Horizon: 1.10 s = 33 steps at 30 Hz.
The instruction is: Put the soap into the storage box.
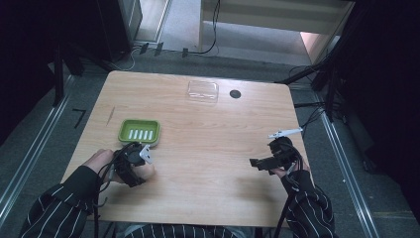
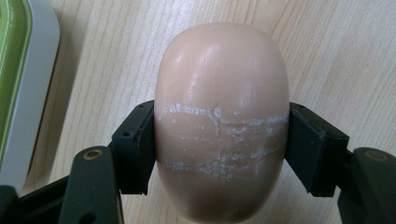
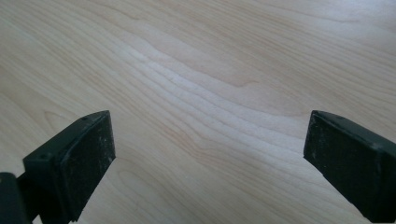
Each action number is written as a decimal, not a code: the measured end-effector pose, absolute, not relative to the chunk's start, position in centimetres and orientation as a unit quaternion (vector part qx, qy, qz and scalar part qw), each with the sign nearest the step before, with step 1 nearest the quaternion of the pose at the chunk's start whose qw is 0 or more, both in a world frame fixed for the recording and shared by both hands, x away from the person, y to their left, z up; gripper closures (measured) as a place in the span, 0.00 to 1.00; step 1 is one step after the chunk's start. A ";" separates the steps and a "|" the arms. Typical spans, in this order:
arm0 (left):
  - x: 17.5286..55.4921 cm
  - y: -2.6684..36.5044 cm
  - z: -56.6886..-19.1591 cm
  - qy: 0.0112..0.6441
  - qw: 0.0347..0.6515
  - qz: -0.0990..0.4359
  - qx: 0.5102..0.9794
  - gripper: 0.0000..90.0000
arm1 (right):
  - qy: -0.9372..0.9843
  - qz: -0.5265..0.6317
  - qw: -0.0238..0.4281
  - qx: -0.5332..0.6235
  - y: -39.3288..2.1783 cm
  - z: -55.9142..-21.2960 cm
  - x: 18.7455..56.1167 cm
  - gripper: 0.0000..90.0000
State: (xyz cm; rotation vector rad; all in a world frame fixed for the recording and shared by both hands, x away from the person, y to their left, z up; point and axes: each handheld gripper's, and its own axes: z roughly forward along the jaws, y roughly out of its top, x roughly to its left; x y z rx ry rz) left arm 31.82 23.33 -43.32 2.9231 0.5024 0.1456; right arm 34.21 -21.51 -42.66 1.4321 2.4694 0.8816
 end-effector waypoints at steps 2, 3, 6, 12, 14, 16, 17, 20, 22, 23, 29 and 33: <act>31.8 23.4 -43.3 0.171 0.087 0.049 0.980 0.37 | 0.821 0.300 0.081 0.479 -21.6 -42.5 34.2 0.03; 31.9 23.4 -43.3 0.173 0.089 0.050 0.980 0.37 | 0.821 0.300 0.081 0.479 -21.6 -42.5 34.2 0.03; 31.9 23.5 -43.2 0.173 0.090 0.052 0.979 0.37 | 0.821 0.298 0.074 0.481 -21.4 -42.6 34.3 0.16; 32.2 23.6 -42.9 0.173 0.089 0.056 0.979 0.37 | 0.812 0.272 0.069 0.511 -21.1 -43.0 34.8 0.23; 32.2 23.6 -42.8 0.172 0.090 0.056 0.979 0.37 | 0.816 0.273 0.057 0.506 -21.0 -43.2 34.9 0.23; 32.3 23.7 -42.7 0.171 0.089 0.057 0.980 0.37 | 0.819 0.266 0.059 0.504 -20.8 -43.2 34.9 0.23; 32.4 23.7 -42.6 0.172 0.089 0.059 0.979 0.37 | 0.827 0.262 0.056 0.495 -20.5 -43.3 34.9 0.21; 32.5 23.8 -42.6 0.174 0.091 0.059 0.979 0.37 | 0.823 0.249 0.059 0.507 -20.7 -43.5 35.0 0.19; 32.6 23.8 -42.5 0.174 0.091 0.062 0.979 0.37 | 0.815 0.249 0.059 0.520 -21.0 -43.5 35.0 0.18; 32.6 23.8 -42.4 0.175 0.091 0.061 0.978 0.37 | 0.804 0.254 0.056 0.535 -21.6 -43.4 35.0 0.18; 32.9 23.8 -42.2 0.172 0.093 0.065 0.978 0.37 | 0.811 0.286 0.056 0.506 -22.1 -43.1 34.4 0.18; 33.0 23.9 -41.9 0.173 0.099 0.067 0.978 0.37 | 0.814 0.290 0.059 0.500 -22.1 -43.1 34.3 0.18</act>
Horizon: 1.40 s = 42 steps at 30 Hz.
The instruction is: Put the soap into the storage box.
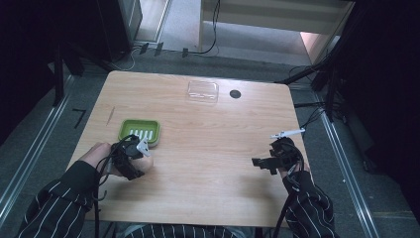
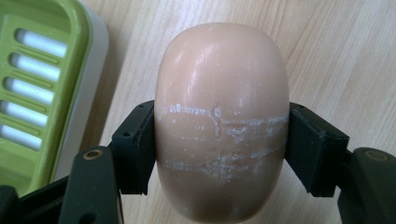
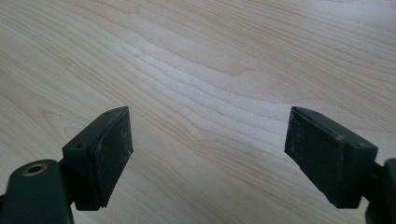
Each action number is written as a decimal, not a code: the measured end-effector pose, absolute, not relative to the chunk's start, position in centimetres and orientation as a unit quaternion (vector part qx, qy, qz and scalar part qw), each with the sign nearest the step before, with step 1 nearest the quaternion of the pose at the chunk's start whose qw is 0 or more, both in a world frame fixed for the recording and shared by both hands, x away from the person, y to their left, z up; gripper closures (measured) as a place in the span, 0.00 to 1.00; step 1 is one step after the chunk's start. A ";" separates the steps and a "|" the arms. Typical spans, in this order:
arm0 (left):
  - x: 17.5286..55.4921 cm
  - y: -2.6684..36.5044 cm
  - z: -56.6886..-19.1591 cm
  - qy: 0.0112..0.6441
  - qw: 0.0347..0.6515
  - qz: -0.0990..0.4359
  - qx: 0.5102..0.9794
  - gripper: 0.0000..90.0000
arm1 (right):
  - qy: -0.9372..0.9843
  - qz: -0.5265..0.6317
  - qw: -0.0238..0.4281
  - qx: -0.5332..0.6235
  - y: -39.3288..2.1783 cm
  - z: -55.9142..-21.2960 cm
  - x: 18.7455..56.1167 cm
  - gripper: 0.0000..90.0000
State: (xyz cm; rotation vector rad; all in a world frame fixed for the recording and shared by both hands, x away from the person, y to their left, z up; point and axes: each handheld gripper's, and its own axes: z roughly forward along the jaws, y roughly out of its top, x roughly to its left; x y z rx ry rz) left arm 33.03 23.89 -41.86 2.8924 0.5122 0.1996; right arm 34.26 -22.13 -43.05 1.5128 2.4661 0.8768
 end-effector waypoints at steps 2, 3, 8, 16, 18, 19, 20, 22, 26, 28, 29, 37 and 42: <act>33.1 24.0 -41.6 0.173 0.102 0.069 0.977 0.37 | 0.815 0.288 0.062 0.499 -22.1 -43.0 34.2 0.18; 33.1 24.0 -41.6 0.173 0.102 0.069 0.977 0.37 | 0.815 0.288 0.062 0.499 -22.1 -43.0 34.2 0.18; 33.3 24.0 -41.1 0.169 0.106 0.067 0.978 0.37 | 0.817 0.288 0.061 0.496 -22.0 -43.1 34.3 0.18; 33.9 24.5 -40.2 0.174 0.116 0.079 0.975 0.37 | 0.820 0.286 0.057 0.492 -21.9 -43.2 34.3 0.18; 34.1 24.7 -40.1 0.172 0.117 0.079 0.975 0.37 | 0.823 0.287 0.059 0.486 -21.9 -43.2 34.3 0.18; 34.2 24.7 -40.1 0.176 0.120 0.078 0.974 0.37 | 0.823 0.287 0.059 0.486 -21.9 -43.2 34.3 0.18; 34.5 24.9 -40.0 0.174 0.118 0.080 0.974 0.37 | 0.824 0.288 0.058 0.485 -21.9 -43.2 34.3 0.18; 34.7 25.0 -40.0 0.177 0.117 0.080 0.974 0.37 | 0.824 0.286 0.056 0.486 -21.8 -43.2 34.3 0.18; 35.2 25.2 -39.9 0.177 0.121 0.079 0.974 0.37 | 0.825 0.289 0.052 0.484 -21.8 -43.2 34.3 0.18; 35.3 25.3 -39.8 0.175 0.122 0.081 0.974 0.37 | 0.825 0.288 0.053 0.484 -21.9 -43.2 34.3 0.18; 35.4 25.3 -39.8 0.174 0.123 0.083 0.974 0.37 | 0.825 0.289 0.052 0.483 -21.9 -43.3 34.3 0.18; 36.1 25.5 -39.4 0.177 0.125 0.086 0.972 0.37 | 0.828 0.293 0.049 0.475 -21.9 -43.2 34.2 0.18; 36.6 25.5 -39.1 0.172 0.126 0.092 0.973 0.37 | 0.829 0.293 0.051 0.474 -21.9 -43.2 34.2 0.18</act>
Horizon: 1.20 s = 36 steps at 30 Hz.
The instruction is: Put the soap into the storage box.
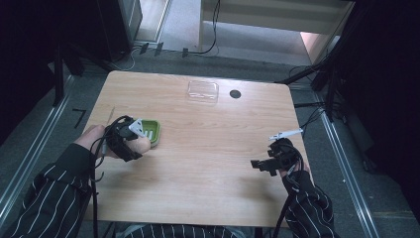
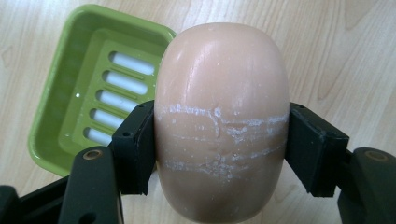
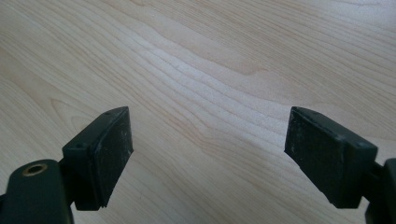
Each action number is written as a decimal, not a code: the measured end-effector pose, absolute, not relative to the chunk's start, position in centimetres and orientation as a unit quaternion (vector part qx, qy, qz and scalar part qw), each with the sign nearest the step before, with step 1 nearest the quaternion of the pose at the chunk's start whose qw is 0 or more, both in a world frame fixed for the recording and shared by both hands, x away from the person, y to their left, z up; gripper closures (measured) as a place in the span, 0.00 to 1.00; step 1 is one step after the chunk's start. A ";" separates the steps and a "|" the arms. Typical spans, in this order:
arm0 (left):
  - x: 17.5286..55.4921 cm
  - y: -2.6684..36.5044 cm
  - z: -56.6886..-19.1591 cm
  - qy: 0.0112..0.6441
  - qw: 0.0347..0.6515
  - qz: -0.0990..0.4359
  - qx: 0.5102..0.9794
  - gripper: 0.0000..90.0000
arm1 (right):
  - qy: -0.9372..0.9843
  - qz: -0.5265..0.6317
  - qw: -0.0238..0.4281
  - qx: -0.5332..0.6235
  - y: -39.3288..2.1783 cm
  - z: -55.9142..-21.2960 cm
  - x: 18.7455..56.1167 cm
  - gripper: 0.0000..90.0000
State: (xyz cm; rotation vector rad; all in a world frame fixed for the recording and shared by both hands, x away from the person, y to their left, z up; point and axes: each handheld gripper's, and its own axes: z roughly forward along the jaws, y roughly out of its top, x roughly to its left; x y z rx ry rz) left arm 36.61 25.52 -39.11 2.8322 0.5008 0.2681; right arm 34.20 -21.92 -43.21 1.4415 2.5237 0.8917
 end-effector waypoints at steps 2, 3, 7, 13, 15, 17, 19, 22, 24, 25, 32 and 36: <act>36.9 25.4 -39.0 0.171 0.126 0.095 0.973 0.37 | 0.829 0.293 0.051 0.474 -21.9 -43.2 34.2 0.18; 36.9 25.4 -39.0 0.171 0.126 0.095 0.973 0.37 | 0.829 0.293 0.051 0.474 -21.9 -43.2 34.2 0.18; 37.4 25.4 -38.8 0.173 0.130 0.098 0.971 0.37 | 0.829 0.293 0.051 0.474 -22.0 -43.2 34.2 0.18; 37.8 25.5 -38.4 0.170 0.128 0.104 0.972 0.37 | 0.828 0.292 0.053 0.476 -22.0 -43.2 34.2 0.18; 38.0 25.4 -38.1 0.166 0.129 0.108 0.972 0.37 | 0.828 0.291 0.053 0.476 -22.0 -43.2 34.2 0.18; 38.1 25.5 -37.9 0.165 0.129 0.109 0.972 0.37 | 0.828 0.292 0.054 0.475 -22.0 -43.2 34.1 0.18; 38.3 25.5 -37.9 0.167 0.131 0.111 0.971 0.37 | 0.827 0.293 0.053 0.477 -22.0 -43.1 34.1 0.18; 38.6 25.7 -37.9 0.167 0.131 0.110 0.971 0.37 | 0.828 0.294 0.054 0.475 -22.1 -43.2 34.2 0.18; 38.8 25.7 -37.9 0.167 0.130 0.110 0.971 0.37 | 0.828 0.294 0.053 0.475 -22.1 -43.2 34.2 0.18; 39.0 25.8 -37.9 0.167 0.129 0.109 0.971 0.37 | 0.828 0.293 0.053 0.474 -22.1 -43.2 34.2 0.18; 39.7 25.7 -37.9 0.164 0.131 0.108 0.972 0.37 | 0.825 0.297 0.054 0.478 -22.1 -43.1 34.2 0.18; 40.0 25.8 -37.7 0.162 0.133 0.112 0.971 0.37 | 0.826 0.295 0.054 0.476 -22.1 -43.2 34.2 0.18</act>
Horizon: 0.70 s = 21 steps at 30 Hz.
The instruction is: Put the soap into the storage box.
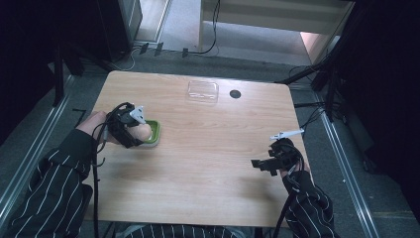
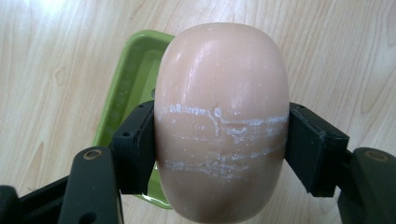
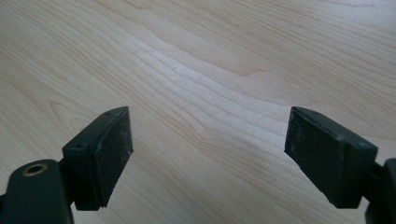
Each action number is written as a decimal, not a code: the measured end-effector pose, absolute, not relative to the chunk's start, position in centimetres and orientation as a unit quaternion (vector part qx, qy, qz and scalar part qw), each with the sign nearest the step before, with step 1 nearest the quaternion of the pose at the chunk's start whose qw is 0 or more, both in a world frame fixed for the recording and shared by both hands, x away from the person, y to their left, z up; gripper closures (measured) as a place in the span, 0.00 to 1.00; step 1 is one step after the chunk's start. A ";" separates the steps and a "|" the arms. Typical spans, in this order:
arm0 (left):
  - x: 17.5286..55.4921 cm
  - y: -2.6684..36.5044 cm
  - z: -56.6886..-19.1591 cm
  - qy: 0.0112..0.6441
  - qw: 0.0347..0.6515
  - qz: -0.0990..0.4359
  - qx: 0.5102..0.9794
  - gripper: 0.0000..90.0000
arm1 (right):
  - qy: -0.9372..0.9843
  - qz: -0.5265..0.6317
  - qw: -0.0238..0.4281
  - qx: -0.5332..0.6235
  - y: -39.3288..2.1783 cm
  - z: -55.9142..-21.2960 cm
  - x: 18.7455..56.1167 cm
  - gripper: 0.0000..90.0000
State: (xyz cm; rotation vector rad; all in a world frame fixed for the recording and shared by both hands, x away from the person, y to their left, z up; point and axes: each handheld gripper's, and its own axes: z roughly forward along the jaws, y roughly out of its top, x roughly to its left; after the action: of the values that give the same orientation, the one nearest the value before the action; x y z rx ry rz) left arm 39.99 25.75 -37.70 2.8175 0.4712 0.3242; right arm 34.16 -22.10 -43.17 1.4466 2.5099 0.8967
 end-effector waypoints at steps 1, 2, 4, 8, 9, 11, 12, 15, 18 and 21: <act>40.1 25.8 -37.6 0.162 0.135 0.113 0.971 0.37 | 0.827 0.295 0.054 0.475 -22.1 -43.2 34.2 0.18; 40.4 25.8 -37.6 0.164 0.138 0.112 0.970 0.37 | 0.825 0.296 0.054 0.478 -22.1 -43.2 34.2 0.18; 40.6 25.9 -37.6 0.163 0.137 0.115 0.970 0.37 | 0.825 0.296 0.054 0.478 -22.1 -43.2 34.2 0.18; 41.0 25.9 -37.6 0.161 0.138 0.115 0.970 0.37 | 0.825 0.296 0.054 0.478 -22.1 -43.2 34.2 0.18; 41.0 25.9 -37.6 0.161 0.138 0.115 0.970 0.37 | 0.825 0.296 0.054 0.478 -22.1 -43.2 34.2 0.18; 41.3 25.8 -37.6 0.158 0.133 0.116 0.971 0.37 | 0.825 0.296 0.053 0.478 -22.1 -43.2 34.2 0.18; 41.5 25.7 -37.5 0.158 0.137 0.116 0.971 0.37 | 0.825 0.296 0.054 0.479 -22.1 -43.2 34.2 0.18; 41.7 25.6 -37.4 0.155 0.139 0.117 0.971 0.37 | 0.826 0.295 0.055 0.478 -22.1 -43.2 34.2 0.18; 42.1 25.6 -37.3 0.152 0.139 0.121 0.971 0.37 | 0.825 0.296 0.054 0.479 -22.0 -43.2 34.2 0.18; 42.2 25.7 -37.3 0.151 0.140 0.120 0.971 0.37 | 0.825 0.296 0.054 0.479 -22.1 -43.2 34.2 0.18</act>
State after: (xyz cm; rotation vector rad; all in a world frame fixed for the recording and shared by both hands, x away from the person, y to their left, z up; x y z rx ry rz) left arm 42.24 25.71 -37.29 2.8056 0.4357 0.3478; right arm 34.16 -22.07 -43.19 1.4540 2.5058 0.8990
